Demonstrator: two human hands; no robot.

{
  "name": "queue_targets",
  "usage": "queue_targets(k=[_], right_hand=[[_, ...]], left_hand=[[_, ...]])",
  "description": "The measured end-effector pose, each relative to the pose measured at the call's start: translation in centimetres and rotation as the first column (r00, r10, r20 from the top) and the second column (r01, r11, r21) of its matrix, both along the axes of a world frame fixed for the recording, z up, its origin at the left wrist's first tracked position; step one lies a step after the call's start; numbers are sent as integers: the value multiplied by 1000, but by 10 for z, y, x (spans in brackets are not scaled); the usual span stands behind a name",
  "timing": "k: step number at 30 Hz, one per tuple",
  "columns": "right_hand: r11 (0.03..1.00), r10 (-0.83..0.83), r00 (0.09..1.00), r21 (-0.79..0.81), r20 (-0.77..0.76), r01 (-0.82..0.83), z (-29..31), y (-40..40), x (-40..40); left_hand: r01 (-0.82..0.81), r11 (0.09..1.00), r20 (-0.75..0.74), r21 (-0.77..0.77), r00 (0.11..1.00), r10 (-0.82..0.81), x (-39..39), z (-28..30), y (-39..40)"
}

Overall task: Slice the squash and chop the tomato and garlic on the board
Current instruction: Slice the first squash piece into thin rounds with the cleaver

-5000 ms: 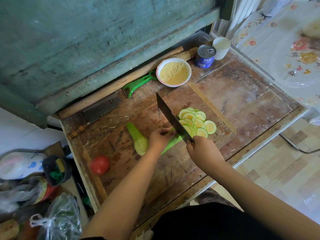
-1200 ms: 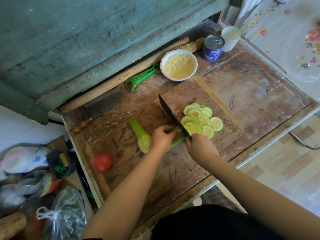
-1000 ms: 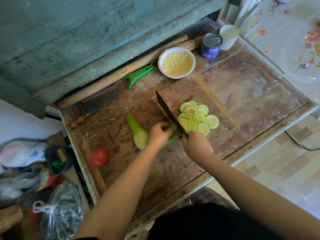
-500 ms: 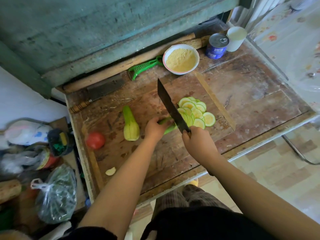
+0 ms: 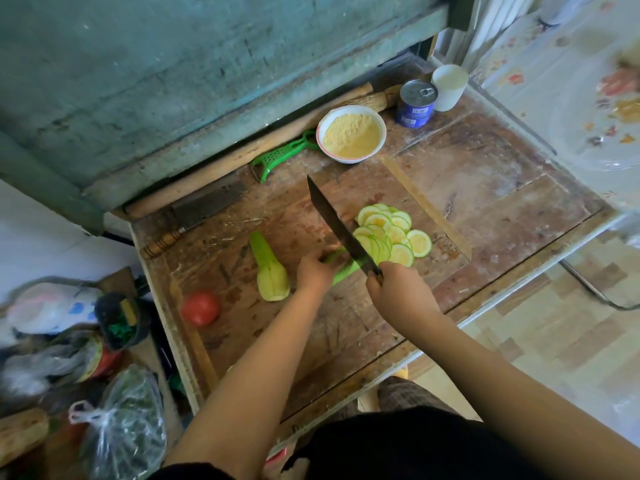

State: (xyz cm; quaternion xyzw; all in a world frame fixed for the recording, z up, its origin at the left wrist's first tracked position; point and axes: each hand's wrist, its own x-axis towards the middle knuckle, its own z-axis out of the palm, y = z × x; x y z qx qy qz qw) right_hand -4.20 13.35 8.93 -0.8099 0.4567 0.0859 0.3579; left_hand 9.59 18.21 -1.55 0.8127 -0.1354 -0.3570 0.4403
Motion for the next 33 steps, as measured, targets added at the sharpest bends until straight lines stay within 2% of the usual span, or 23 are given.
queue_targets(k=[5,25,33], right_hand=[[999,-11,1000,-31,-5,11,-2,2,1],[999,19,997,-34,-74,-21,-10,-2,16],[1000,-15,993,-9,-114,14,-23,-3,26]], left_hand=[[-43,999,-54,-24,998,41,-1,-1,-1],[-74,997,-85,1,994,73,1,1,-1],[-86,996,-118,12,989,87,2,1,-1]])
